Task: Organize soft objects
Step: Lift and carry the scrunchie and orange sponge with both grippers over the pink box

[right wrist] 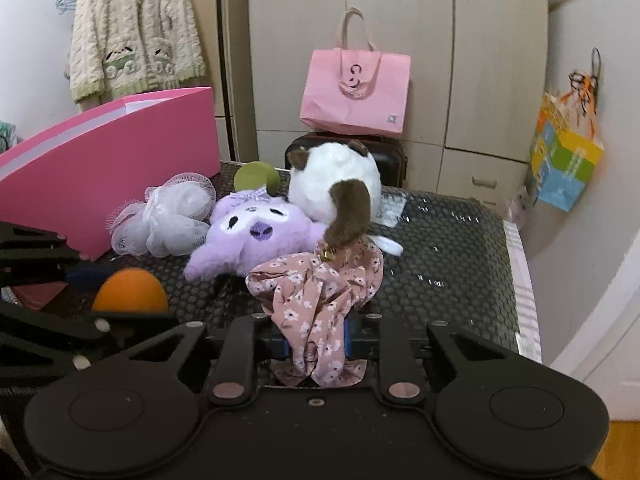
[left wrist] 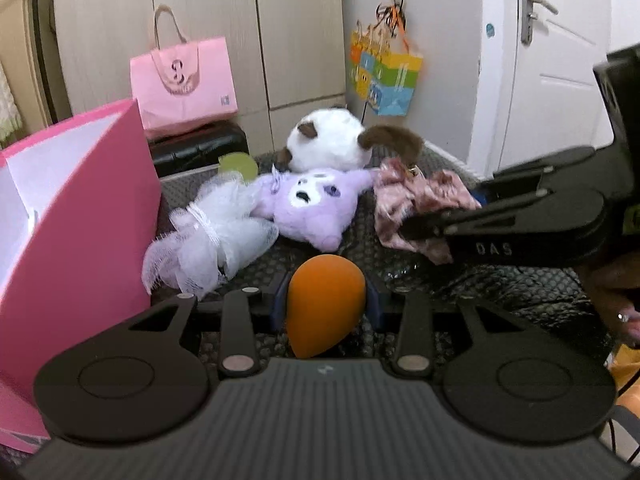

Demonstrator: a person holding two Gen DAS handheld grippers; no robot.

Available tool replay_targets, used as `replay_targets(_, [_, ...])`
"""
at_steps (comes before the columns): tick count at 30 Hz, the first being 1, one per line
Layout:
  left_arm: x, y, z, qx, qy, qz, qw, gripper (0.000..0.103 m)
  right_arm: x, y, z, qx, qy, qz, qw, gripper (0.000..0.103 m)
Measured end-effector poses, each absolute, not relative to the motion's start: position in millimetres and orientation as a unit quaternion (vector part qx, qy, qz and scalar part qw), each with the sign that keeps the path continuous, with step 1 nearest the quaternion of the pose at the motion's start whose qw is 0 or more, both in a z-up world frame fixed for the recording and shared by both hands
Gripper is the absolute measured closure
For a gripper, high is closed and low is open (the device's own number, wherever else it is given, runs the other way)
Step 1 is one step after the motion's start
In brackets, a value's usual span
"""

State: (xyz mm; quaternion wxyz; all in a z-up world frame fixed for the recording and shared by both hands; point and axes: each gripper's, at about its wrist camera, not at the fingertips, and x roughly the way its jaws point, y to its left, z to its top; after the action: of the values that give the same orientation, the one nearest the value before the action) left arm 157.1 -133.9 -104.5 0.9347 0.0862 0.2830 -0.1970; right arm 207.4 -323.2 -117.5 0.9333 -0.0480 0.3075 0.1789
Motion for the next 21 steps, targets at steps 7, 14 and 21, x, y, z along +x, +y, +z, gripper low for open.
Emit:
replay_targets(7, [156, -124, -103, 0.039, 0.328, -0.239, 0.913, 0.066, 186, -330, -115, -0.021, 0.324, 0.173, 0.930, 0.079])
replay_targets(14, [144, -104, -95, 0.025, 0.347, -0.256, 0.902, 0.066, 168, -336, -108, 0.024, 0.362, 0.209, 0.908, 0.079])
replay_targets(21, [135, -85, -85, 0.029, 0.384, -0.282, 0.879, 0.066, 156, -327, -100, 0.063, 0.392, 0.265, 0.878, 0.078])
